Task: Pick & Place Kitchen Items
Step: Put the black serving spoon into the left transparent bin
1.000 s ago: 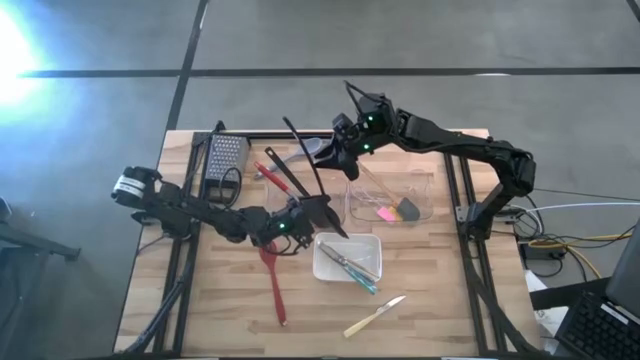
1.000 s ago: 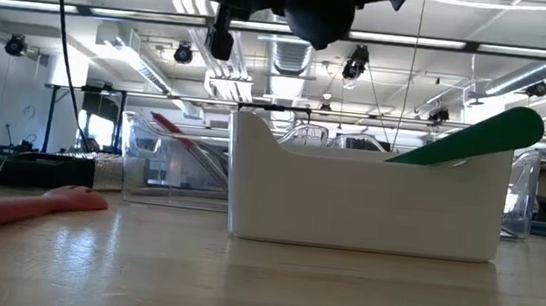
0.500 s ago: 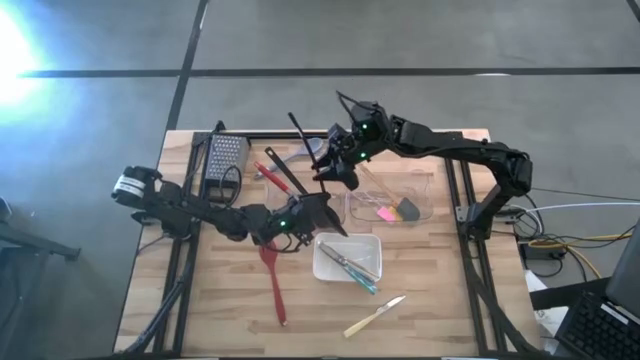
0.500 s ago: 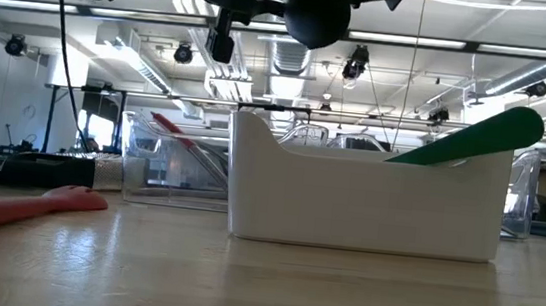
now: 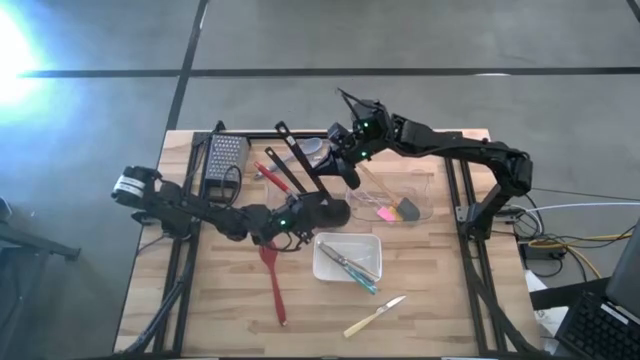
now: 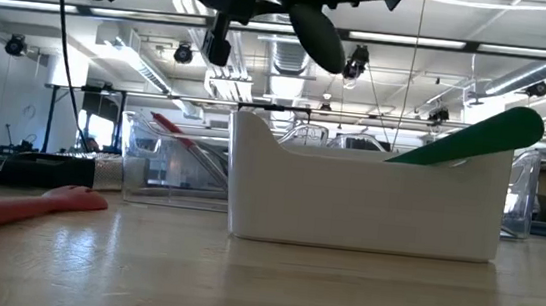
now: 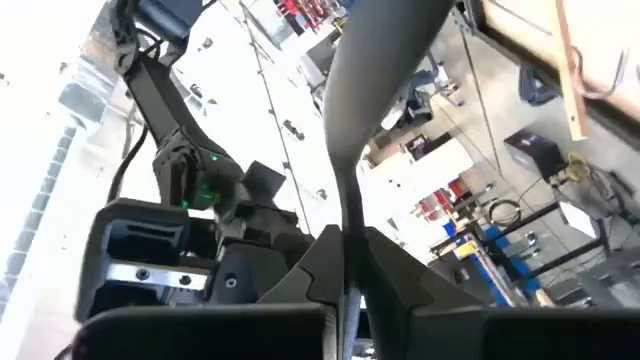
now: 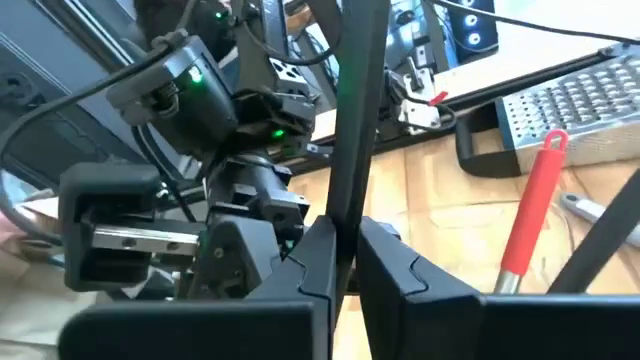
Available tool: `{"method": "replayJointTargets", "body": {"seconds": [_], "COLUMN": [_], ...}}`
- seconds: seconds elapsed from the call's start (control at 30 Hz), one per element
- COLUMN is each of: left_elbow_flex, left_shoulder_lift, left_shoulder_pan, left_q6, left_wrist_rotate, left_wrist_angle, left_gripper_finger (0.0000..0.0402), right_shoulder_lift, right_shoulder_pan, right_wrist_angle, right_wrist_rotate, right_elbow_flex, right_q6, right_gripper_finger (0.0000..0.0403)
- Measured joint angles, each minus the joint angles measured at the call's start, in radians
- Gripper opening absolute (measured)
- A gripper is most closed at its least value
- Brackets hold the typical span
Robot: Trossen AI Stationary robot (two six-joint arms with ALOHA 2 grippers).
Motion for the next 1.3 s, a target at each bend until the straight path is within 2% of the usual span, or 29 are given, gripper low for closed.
{"method": "replayJointTargets", "body": {"seconds": [0.07,0.3,0.4,0.5,0.7,1.03,1.2,1.3], "left_elbow_flex": [-0.002,-0.003,-0.003,-0.003,-0.003,-0.113,-0.159,-0.166], "left_shoulder_lift": [0.0,-0.008,-0.009,-0.011,-0.052,-0.316,-0.453,-0.519], "left_shoulder_pan": [0.0,-0.001,0.016,0.033,0.02,-0.064,-0.074,-0.074], "left_q6": [-0.03,-0.144,-0.159,-0.184,-0.23,-0.291,-0.304,-0.305], "left_wrist_rotate": [-0.008,-0.125,-0.107,-0.107,-0.273,-0.305,-0.305,-0.306], "left_wrist_angle": [-0.011,-0.015,-0.016,-0.016,-0.015,0.004,0.013,0.015], "left_gripper_finger": [0.003,0.0133,0.0151,0.0154,0.0153,0.0152,0.0149,0.0146], "right_shoulder_lift": [0.0,0.0,0.001,0.001,0.013,0.082,0.17,0.237], "right_shoulder_pan": [0.0,-0.002,-0.001,-0.001,-0.008,-0.011,-0.011,-0.008], "right_wrist_angle": [-0.007,-0.007,-0.008,-0.009,-0.038,-0.023,-0.054,-0.155], "right_wrist_rotate": [0.014,0.067,0.092,0.139,0.225,0.221,0.214,0.214], "right_elbow_flex": [0.0,0.0,0.0,0.0,0.0,0.006,0.118,0.23], "right_q6": [0.001,-0.023,-0.036,-0.047,-0.077,-0.043,-0.004,-0.005], "right_gripper_finger": [0.0015,0.0011,0.0011,0.0011,0.0011,0.0011,0.0011,0.0011]}}
